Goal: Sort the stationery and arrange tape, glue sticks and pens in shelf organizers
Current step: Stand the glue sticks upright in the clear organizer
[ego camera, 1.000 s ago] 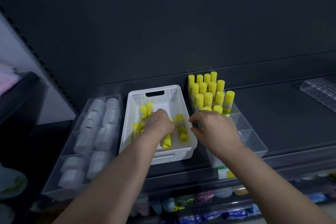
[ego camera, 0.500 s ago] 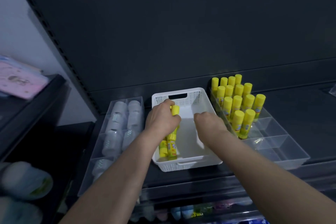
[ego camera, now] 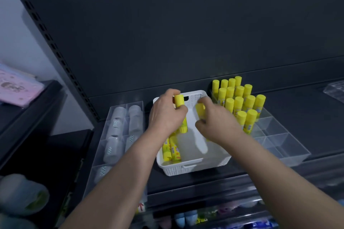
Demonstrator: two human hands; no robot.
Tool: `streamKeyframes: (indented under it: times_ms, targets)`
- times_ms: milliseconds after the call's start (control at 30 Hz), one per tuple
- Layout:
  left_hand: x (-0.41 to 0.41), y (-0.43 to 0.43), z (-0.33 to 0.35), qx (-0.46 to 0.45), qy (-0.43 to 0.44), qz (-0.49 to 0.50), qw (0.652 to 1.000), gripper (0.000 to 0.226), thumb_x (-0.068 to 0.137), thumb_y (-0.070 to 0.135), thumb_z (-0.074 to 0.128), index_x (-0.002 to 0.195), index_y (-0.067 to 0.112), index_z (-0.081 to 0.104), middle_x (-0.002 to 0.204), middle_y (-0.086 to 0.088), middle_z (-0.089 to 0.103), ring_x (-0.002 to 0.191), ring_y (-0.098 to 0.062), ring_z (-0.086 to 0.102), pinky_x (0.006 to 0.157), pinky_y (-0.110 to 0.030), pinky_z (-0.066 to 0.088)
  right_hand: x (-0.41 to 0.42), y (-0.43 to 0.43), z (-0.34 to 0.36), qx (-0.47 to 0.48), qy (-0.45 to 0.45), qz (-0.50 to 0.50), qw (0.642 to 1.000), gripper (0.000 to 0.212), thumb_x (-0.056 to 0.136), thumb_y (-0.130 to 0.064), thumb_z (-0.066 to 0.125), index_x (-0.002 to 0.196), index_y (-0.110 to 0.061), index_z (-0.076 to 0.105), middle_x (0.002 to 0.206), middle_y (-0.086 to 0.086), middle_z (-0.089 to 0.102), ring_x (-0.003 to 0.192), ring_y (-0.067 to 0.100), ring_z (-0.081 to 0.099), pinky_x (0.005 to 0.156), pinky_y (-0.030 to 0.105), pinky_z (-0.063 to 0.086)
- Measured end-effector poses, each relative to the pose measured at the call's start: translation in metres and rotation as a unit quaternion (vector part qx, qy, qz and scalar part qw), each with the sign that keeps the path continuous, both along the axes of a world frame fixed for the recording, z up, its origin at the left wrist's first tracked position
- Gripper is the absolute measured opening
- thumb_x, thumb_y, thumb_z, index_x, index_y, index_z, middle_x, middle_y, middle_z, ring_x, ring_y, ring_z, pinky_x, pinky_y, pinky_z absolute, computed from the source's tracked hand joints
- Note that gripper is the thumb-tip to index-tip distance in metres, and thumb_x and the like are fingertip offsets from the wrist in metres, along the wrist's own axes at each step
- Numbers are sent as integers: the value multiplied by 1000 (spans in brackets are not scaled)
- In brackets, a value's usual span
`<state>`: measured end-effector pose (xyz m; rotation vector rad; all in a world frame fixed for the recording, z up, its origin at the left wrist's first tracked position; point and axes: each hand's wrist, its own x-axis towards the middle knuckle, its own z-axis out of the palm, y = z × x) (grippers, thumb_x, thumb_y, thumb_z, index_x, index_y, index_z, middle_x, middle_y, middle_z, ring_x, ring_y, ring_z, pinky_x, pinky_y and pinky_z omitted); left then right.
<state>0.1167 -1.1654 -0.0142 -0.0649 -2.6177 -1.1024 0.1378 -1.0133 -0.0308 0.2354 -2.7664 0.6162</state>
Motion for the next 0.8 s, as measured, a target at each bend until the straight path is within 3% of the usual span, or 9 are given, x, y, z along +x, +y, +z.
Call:
streamKeyframes:
  times_ms: [133,267,367,467,633,800]
  targets:
    - [3,43,14,65,20,-48,997,27,76,29,63,101,35,58,87,16,62,78,-11,63,74,-29,50,18,54,25,-44,80,-70,993,36,80,-33,54,112,-26,40,64,-8,48,64,23,45,55,32,29]
    - [8,110,20,113,29,-103,988,24,80,27,67,103,30,59,86,14,64,72,-11,62,71,-27,50,27,115,39,-83,92,-113,986,27,87,-40,49,110,-28,40,76,-3,63,74,29,57,60,34,38]
    - [11,155,20,126,16,-141,982,25,82,25,68,105,27,60,90,9,65,79,-18,63,78,-32,53,32,158,41,-115,100,-130,980,20,90,-38,48,106,-26,44,78,0,64,77,30,59,65,39,46]
    - [11,183,17,65,13,-154,986,26,83,28,68,108,28,61,88,14,62,87,-11,61,82,-28,49,32,191,39,-119,95,-129,980,21,91,-35,49,110,-25,46,78,1,64,76,31,59,64,39,47]
    - [10,206,0,-102,2,-123,987,31,87,34,63,117,32,56,108,0,61,106,-18,54,82,-30,41,24,216,26,-119,73,-61,988,22,91,-31,52,112,-24,51,73,-12,59,78,21,62,67,35,48]
    - [12,210,-19,-184,1,-104,977,31,87,28,64,118,27,59,107,-7,60,105,-25,53,85,-31,42,16,222,10,-129,46,30,990,21,89,-27,56,109,-24,51,91,-4,64,81,20,64,72,40,53]
